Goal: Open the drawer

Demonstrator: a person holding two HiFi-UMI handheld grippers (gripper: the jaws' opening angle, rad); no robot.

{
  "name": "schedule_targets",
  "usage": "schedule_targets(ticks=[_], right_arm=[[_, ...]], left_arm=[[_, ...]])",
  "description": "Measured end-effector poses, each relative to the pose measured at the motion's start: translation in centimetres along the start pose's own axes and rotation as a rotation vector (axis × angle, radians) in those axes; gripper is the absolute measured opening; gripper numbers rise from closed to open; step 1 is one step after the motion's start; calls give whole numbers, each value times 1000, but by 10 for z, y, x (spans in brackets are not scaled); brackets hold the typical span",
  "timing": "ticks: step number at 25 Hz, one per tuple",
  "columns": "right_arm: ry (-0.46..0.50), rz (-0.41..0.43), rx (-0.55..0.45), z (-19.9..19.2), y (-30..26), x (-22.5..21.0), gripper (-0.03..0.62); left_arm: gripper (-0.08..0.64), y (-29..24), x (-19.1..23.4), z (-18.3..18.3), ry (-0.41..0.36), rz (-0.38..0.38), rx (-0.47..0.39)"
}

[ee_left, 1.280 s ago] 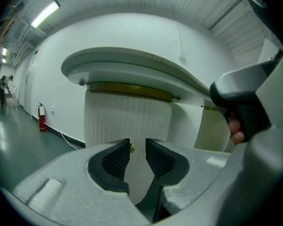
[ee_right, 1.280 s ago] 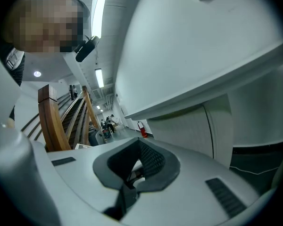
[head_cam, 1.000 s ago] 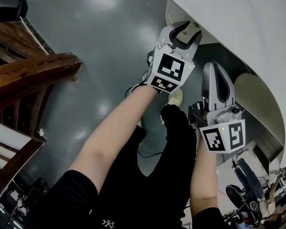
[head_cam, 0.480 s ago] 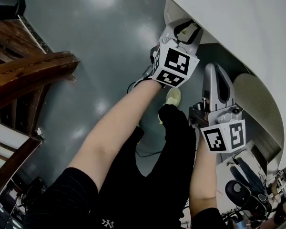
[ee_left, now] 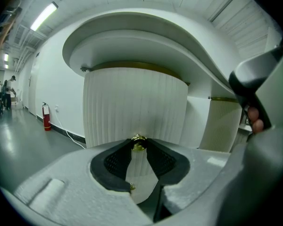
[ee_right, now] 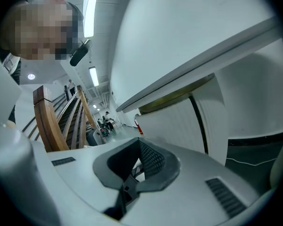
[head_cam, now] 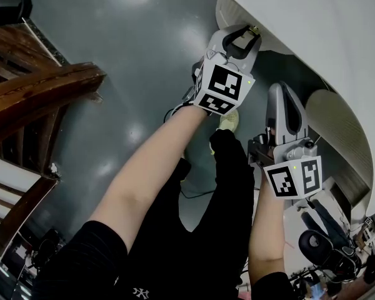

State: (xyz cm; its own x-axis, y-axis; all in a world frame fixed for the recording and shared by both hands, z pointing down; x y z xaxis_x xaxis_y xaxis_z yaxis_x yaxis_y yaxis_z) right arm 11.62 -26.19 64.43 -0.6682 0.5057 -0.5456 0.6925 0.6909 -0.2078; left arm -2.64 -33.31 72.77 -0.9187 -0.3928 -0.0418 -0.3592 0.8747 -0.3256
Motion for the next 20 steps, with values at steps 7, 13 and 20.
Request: schedule_targets(ticks=[7,13,20], right_arm=[[-10,-8,30,-8,15,24,15],[-17,-6,59,-22,26,53,15],[-18,-1,77,-33,43,84,15]], left_arm=[[107,37,-6,-13,17,-12,39],[107,77,-9,-28,16,-25,77],[107,128,-18,-45,19,-38,120]])
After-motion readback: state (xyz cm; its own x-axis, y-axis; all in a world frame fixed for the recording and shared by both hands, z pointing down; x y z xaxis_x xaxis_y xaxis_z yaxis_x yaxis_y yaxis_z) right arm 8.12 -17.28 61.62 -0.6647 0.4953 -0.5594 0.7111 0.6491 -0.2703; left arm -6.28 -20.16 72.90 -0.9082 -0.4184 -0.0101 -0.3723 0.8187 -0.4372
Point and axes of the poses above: the fingertips, and each gripper's own axes: y backward along the fingers, x to its left, z out of its top, the point moved 8 cm from there along y, backward along the fingers, and after that the axes turned 6 degrees about -y, right-handed, at the moved point
